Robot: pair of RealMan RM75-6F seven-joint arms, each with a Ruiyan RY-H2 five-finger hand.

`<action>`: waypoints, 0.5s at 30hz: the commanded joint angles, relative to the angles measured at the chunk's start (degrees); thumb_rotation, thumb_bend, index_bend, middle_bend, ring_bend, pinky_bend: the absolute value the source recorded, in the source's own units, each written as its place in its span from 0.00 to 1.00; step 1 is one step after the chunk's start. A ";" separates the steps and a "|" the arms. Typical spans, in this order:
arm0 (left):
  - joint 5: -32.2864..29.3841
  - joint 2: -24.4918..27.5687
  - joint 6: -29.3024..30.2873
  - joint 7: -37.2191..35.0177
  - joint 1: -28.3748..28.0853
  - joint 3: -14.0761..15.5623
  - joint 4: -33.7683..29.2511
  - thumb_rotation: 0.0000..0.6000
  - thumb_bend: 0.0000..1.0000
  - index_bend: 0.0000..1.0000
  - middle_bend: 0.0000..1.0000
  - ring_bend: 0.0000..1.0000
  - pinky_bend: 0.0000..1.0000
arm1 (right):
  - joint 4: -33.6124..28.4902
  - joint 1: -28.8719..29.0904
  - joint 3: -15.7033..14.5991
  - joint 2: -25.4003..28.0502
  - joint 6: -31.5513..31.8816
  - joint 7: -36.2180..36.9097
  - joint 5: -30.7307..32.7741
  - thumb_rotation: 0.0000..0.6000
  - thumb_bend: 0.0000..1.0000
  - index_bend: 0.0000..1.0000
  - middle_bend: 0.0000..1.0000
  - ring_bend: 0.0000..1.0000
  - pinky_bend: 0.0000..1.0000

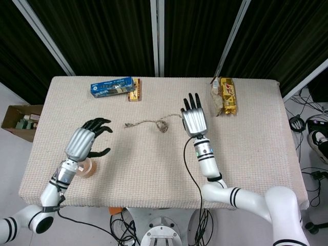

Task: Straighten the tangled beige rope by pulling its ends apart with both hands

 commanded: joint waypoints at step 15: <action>-31.01 -28.25 -24.32 14.51 -25.02 -10.85 35.48 1.00 0.26 0.46 0.19 0.10 0.18 | -0.68 -1.79 1.11 4.74 -0.32 -0.04 2.59 1.00 0.48 0.65 0.20 0.00 0.00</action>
